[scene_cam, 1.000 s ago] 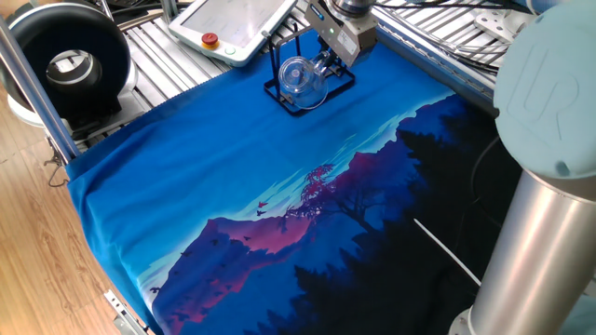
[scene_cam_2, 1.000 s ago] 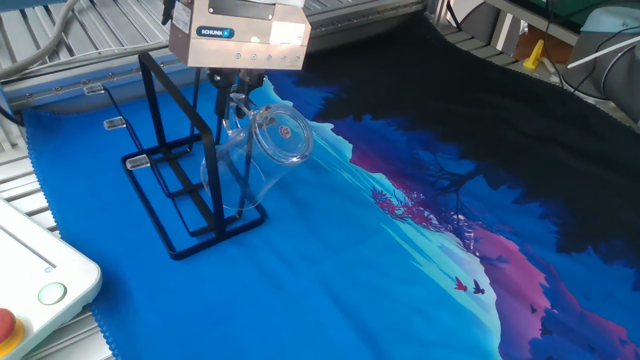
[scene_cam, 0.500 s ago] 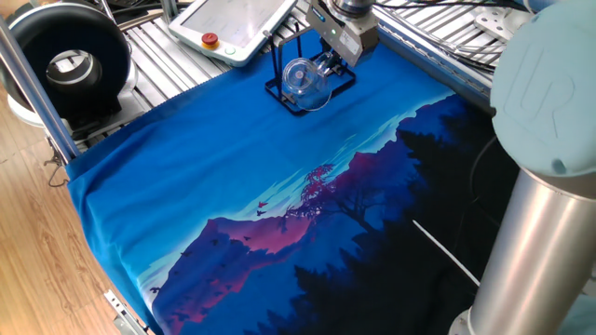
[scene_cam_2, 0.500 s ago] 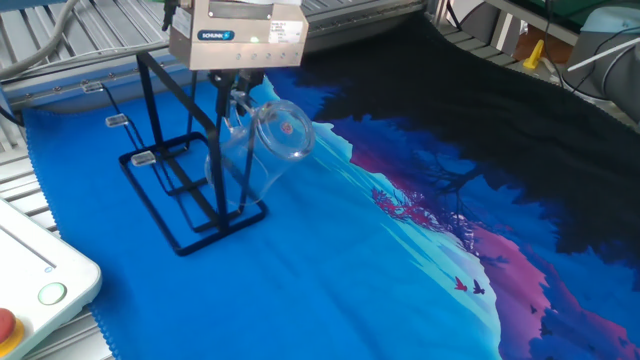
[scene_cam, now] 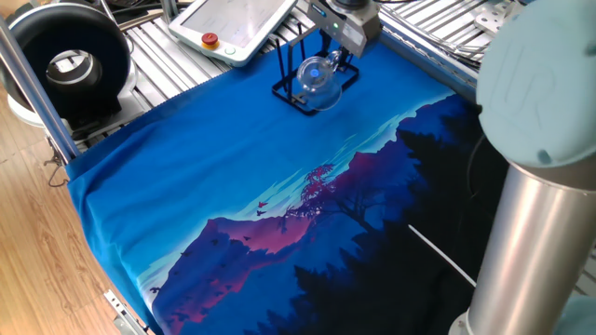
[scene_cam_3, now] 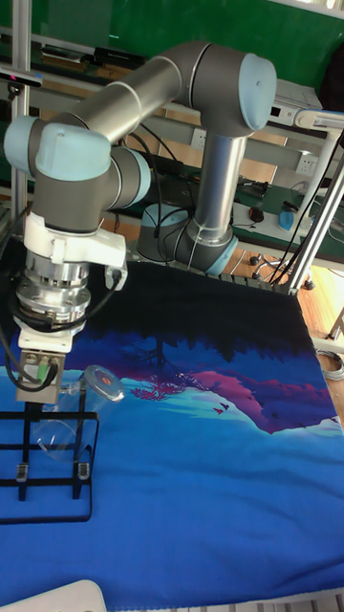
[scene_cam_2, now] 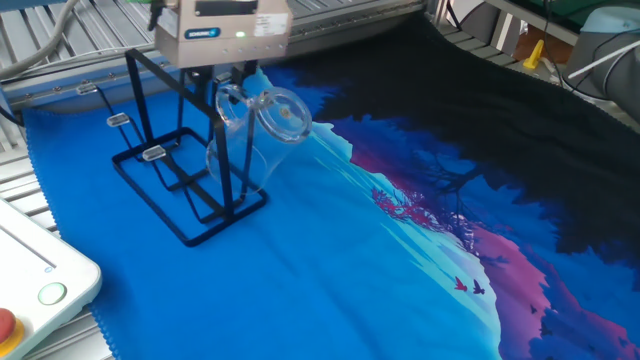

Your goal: Put the cup on the cup rack

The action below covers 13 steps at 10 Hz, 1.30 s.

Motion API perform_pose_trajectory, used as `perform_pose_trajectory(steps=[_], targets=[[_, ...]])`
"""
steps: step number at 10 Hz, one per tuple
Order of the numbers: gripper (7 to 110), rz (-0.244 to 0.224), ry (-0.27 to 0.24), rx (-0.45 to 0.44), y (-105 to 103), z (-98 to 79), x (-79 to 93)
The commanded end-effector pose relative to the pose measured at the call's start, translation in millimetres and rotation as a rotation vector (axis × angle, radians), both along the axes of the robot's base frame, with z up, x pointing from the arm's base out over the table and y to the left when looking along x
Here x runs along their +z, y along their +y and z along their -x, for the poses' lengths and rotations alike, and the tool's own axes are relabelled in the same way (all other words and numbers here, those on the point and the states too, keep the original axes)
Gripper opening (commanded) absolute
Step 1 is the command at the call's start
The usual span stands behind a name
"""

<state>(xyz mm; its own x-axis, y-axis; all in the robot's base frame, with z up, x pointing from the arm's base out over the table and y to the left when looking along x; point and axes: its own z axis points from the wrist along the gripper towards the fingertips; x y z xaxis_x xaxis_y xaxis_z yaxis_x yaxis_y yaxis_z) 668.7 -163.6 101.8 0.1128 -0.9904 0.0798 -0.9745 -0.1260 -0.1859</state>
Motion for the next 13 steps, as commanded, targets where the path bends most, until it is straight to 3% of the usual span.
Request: perform_pose_trajectory(steps=[1,2,4,6,8,9,10,12,13], targets=[[66,0.064,0.001,0.032,-3.6,-30.2,13.8],[66,0.044,0.030,0.025,8.2,-32.9,15.6],[66,-0.037,0.105,0.022,33.9,-13.3,19.4],[66,0.021,0.174,-0.018,22.4,9.1,32.0],[66,0.031,0.244,-0.089,38.9,16.8,53.3],[66,0.036,0.264,-0.121,51.5,17.1,71.8],[66,0.063,0.251,-0.145,56.9,8.9,83.2],[66,0.077,0.249,-0.171,77.5,0.8,75.2],[66,0.131,0.245,-0.185,72.8,-3.0,67.2]])
